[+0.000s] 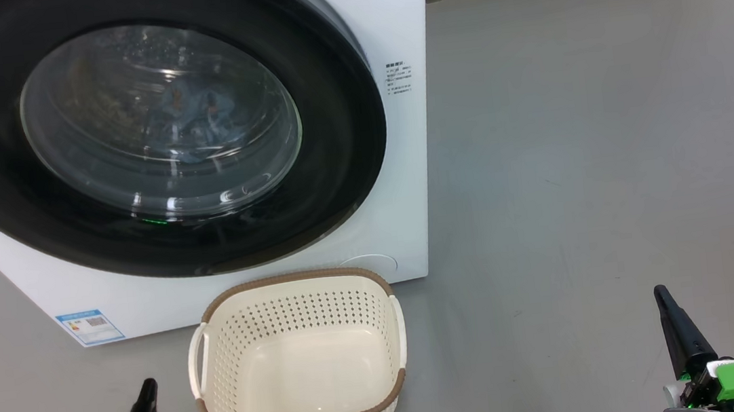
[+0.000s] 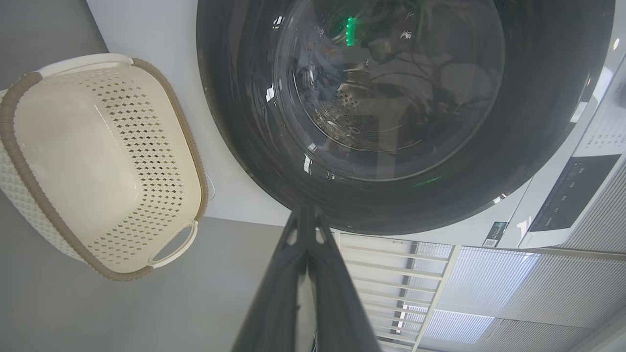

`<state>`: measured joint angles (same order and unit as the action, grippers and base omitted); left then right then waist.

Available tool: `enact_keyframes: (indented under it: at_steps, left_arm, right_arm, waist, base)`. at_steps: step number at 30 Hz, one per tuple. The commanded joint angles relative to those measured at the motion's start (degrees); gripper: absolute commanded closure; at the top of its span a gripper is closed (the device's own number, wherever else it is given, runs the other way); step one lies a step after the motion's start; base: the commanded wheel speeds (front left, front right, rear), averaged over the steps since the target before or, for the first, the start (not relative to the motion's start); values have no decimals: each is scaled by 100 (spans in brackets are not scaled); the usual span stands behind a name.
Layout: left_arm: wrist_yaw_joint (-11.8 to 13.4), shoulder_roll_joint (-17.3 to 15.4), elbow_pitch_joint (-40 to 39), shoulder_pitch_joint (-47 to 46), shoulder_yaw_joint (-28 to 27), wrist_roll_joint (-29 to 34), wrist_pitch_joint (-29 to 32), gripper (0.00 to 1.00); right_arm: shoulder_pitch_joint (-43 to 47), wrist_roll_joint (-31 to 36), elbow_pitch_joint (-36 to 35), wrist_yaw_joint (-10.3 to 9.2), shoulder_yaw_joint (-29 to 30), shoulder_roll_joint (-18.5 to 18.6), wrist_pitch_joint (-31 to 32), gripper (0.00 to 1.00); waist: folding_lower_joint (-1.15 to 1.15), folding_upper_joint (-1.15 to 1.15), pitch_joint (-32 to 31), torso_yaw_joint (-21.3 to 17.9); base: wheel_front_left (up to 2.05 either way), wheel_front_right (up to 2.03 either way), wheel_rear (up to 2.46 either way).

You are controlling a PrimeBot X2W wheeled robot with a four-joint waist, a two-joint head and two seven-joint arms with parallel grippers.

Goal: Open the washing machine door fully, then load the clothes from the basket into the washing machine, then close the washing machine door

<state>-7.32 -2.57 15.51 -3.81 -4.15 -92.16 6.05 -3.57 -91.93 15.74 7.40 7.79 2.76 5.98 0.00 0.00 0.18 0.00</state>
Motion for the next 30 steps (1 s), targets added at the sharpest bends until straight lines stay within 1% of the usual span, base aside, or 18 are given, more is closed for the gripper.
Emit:
enact_keyframes:
  at_steps: [1, 30]
  left_arm:
    - [-16, -61, -147, -235, -200, -31, 14, 100]
    - [-17, -50, -147, -236, -216, -18, 27, 100]
  right_arm:
    - [-260, -30, -172, 9, -135, 21, 44, 100]
    - [-261, -25, -172, 9, -130, 17, 49, 100]
  waist:
    - [0, 0, 0, 0]
    - [0, 0, 0, 0]
  base:
    - [0, 0, 0]
    - [0, 0, 0]
